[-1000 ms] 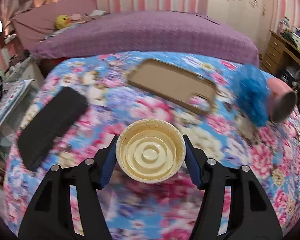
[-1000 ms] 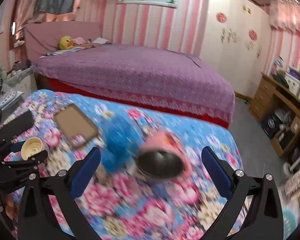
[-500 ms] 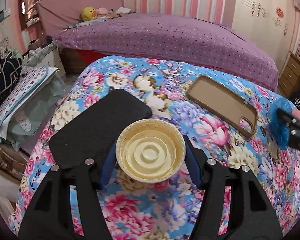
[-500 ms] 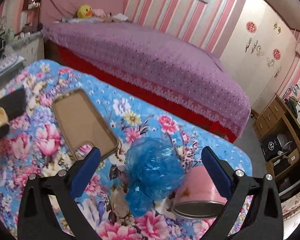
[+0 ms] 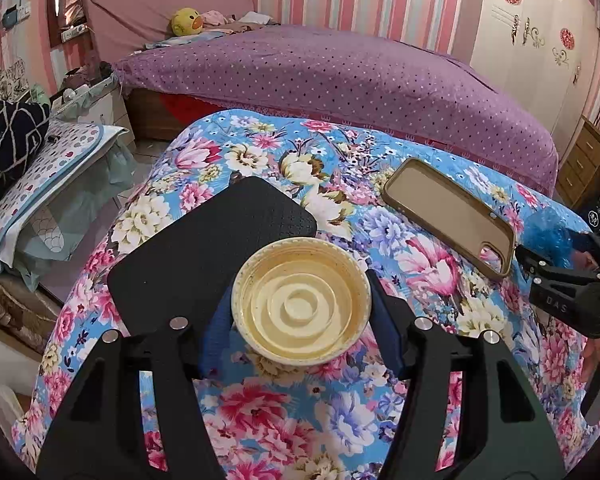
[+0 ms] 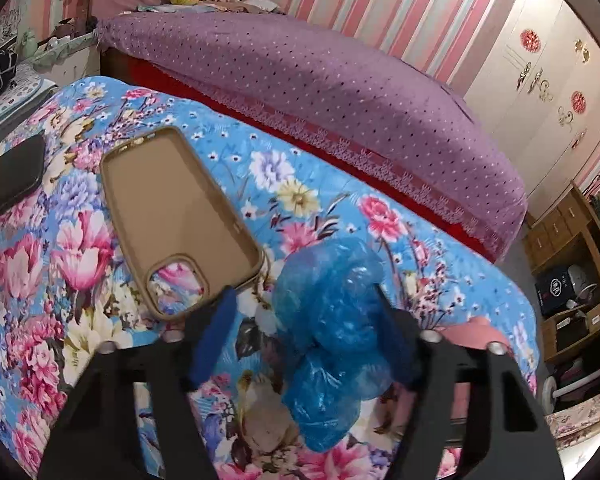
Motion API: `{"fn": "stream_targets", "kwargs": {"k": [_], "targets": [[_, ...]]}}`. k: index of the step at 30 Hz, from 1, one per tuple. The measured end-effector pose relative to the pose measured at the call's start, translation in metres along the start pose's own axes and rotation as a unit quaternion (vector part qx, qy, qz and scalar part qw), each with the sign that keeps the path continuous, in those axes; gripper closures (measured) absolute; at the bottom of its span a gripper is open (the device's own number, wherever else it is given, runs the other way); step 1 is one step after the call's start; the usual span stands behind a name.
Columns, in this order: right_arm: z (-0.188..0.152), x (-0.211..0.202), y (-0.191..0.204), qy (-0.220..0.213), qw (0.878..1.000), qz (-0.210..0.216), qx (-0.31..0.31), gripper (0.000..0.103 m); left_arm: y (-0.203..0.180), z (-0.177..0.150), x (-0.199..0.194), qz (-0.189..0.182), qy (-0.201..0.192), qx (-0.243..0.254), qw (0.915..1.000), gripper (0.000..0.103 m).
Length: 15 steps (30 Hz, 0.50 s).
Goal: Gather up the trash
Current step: 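Grasp the blue plastic bag with the right tool while the left tool holds the lid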
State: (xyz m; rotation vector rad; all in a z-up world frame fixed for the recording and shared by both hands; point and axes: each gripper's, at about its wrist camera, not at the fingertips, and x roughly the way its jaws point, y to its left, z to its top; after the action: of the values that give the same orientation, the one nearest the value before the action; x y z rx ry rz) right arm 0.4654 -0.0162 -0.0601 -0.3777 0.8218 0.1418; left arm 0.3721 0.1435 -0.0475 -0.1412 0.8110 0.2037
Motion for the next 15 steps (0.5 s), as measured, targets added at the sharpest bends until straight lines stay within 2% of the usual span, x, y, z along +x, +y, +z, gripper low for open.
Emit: {"fn": "stream_targets", "kwargs": {"k": [1,3,5,15], "targets": [[-0.001,0.001,0.0,-0.001,1.0,-0.001,0.0,0.054,0.0,0.0,-0.001,0.001,0.0,0.001,1.0,0.043],[-0.003,-0.002,-0.003,-0.01,1.0,-0.004,0.005,0.071,0.0,0.0,-0.003,0.002,-0.001,0.001,1.0,0.043],[-0.004,-0.008,-0.007,-0.023,1.0,-0.005,0.013,0.077,-0.002,-0.001,-0.006,0.003,-0.003,0.002,1.0,0.043],[-0.024,-0.064,-0.025,-0.082,0.996,0.007,0.033,0.08,-0.01,-0.01,-0.03,0.007,-0.017,0.01,0.9998,0.043]]}}
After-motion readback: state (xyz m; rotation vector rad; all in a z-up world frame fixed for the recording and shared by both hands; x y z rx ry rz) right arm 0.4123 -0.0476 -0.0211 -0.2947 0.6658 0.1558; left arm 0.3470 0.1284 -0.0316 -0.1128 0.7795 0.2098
